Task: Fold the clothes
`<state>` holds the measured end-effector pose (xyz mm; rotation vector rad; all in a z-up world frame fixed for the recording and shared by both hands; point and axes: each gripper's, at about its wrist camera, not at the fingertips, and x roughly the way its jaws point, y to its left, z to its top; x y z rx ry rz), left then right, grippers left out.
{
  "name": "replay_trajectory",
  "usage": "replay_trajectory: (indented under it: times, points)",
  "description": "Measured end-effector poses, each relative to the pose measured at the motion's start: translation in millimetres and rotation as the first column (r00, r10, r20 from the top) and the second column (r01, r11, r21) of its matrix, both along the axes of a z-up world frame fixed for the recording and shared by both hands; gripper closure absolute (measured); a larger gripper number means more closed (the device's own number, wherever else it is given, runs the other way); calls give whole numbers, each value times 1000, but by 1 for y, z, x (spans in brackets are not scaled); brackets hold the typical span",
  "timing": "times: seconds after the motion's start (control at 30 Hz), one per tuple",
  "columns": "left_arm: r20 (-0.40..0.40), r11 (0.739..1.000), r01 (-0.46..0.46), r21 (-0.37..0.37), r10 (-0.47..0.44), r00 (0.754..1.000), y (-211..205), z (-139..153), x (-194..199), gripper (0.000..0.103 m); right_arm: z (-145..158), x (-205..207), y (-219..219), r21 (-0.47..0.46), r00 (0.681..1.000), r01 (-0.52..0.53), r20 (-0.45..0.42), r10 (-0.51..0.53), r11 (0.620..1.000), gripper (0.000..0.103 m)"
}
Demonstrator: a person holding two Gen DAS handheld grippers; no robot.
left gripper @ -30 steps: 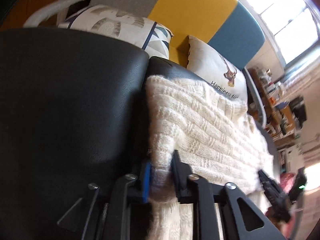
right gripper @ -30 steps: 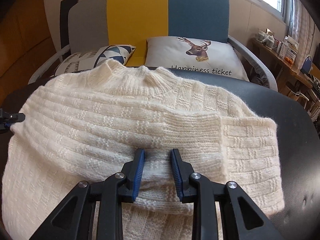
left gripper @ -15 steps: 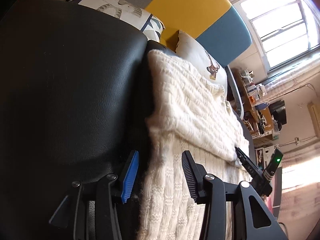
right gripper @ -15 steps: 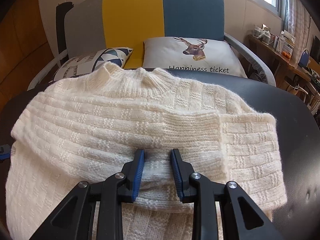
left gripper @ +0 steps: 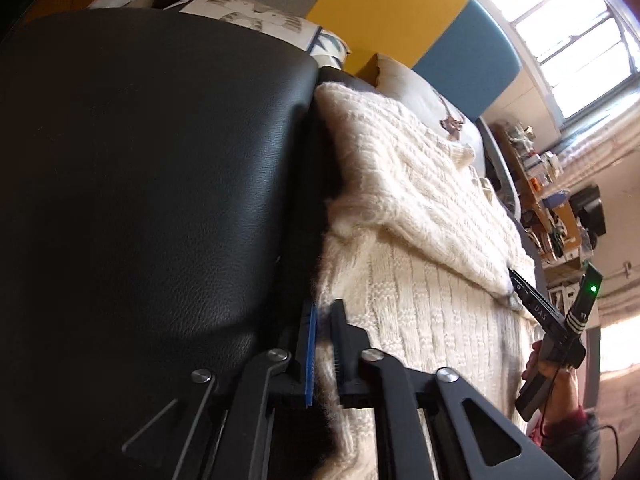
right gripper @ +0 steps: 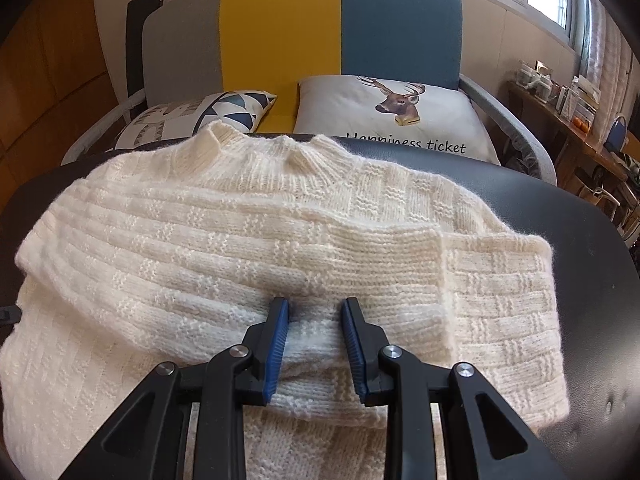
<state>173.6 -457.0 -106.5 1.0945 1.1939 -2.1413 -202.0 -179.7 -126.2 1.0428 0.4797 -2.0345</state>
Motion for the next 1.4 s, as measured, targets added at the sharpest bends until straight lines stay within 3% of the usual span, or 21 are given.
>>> replay_trajectory:
  times: [0.17, 0.3, 0.47, 0.63, 0.77, 0.87, 1.07, 1.23, 1.3, 1.4]
  points:
    - [-10, 999, -46, 5, 46, 999, 9, 13, 19, 71, 36, 12, 37, -122, 1000, -15, 8, 16, 992, 76]
    - [-56, 998, -63, 10, 63, 996, 29, 20, 45, 59, 45, 32, 100, -208, 995, 9, 96, 12, 978, 71]
    - [-81, 998, -55, 37, 58, 995, 72, 19, 79, 58, 26, 76, 177, -192, 980, 7, 195, 31, 981, 71]
    - [-65, 998, -38, 44, 41, 997, 105, 13, 107, 57, 2, 110, 219, -104, 972, 39, 236, -13, 994, 71]
    - [-38, 999, -11, 40, 13, 999, 124, 10, 117, 57, -3, 118, 241, -139, 967, 72, 253, -34, 988, 71]
    - [-39, 999, 11, 31, -10, 999, 132, 10, 124, 57, 5, 115, 263, -215, 939, 106, 343, -26, 971, 71]
    - [-57, 999, 41, 24, -39, 998, 139, 9, 131, 52, 6, 105, 320, -237, 884, 222, 458, -93, 946, 71]
    - [-70, 999, 35, -1, -35, 997, 144, 14, 129, 52, 8, 99, 331, -244, 883, 262, 452, -130, 934, 71]
    - [-97, 999, 22, -23, -24, 995, 142, 22, 129, 52, 17, 101, 320, -260, 912, 242, 391, -127, 935, 71]
    - [-175, 998, 13, -68, -25, 984, 139, 39, 125, 49, 18, 101, 284, -266, 913, 156, 407, -36, 951, 71]
